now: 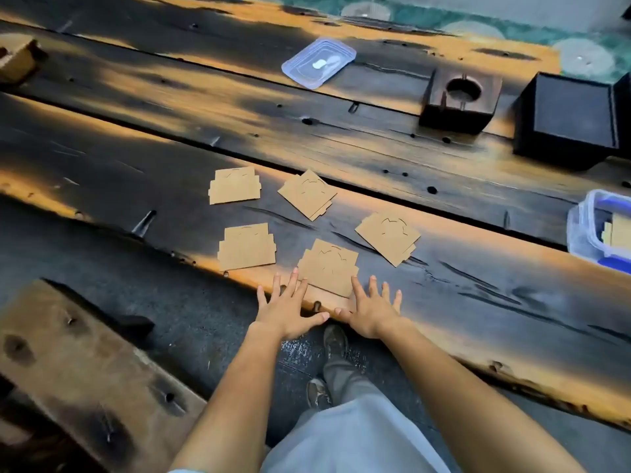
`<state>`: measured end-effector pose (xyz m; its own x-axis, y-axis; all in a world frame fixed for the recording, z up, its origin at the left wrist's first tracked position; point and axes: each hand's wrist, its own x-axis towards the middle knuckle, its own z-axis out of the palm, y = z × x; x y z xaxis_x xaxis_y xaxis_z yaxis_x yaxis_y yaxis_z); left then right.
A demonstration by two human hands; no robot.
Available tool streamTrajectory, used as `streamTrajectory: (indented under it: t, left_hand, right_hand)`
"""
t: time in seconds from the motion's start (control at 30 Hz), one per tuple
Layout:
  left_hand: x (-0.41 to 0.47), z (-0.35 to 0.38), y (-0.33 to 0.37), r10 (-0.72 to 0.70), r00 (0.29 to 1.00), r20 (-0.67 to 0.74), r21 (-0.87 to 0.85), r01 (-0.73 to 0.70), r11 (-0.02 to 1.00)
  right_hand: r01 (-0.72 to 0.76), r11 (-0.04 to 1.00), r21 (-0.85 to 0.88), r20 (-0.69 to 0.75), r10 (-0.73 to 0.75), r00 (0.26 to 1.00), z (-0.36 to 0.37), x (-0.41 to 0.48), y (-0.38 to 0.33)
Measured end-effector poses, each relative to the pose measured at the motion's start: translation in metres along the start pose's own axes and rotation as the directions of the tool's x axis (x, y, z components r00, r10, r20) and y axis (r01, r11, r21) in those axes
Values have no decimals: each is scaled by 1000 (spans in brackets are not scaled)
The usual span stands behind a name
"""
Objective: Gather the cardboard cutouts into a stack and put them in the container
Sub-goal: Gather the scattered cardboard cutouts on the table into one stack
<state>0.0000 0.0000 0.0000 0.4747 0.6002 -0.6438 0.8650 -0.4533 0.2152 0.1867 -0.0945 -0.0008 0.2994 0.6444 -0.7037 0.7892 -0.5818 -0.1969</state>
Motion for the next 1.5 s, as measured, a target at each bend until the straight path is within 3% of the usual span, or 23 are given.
streamTrajectory:
  t: [0.43, 0.73, 1.13, 1.3, 1.5]
  left_hand:
    - [76, -15, 9, 14, 995, 100, 72, -21, 997]
    - [81, -16, 4, 17, 992, 125, 61, -25, 998]
    - [95, -39, -23, 133, 989, -67, -74, -138, 988]
    - [98, -58, -77, 46, 996, -82, 2, -46, 999]
    - [99, -69, -150, -29, 997, -74, 78, 35, 996]
  right_hand:
    - [37, 999, 31, 116, -41, 992, -8, 64, -5]
    - [31, 997, -71, 104, -24, 994, -12, 71, -17]
    - [-11, 947, -320, -59, -9, 998, -37, 86, -43]
    - [164, 939, -302, -76, -196, 978, -52, 106, -82]
    - [282, 926, -250, -28, -298, 954, -54, 132, -155]
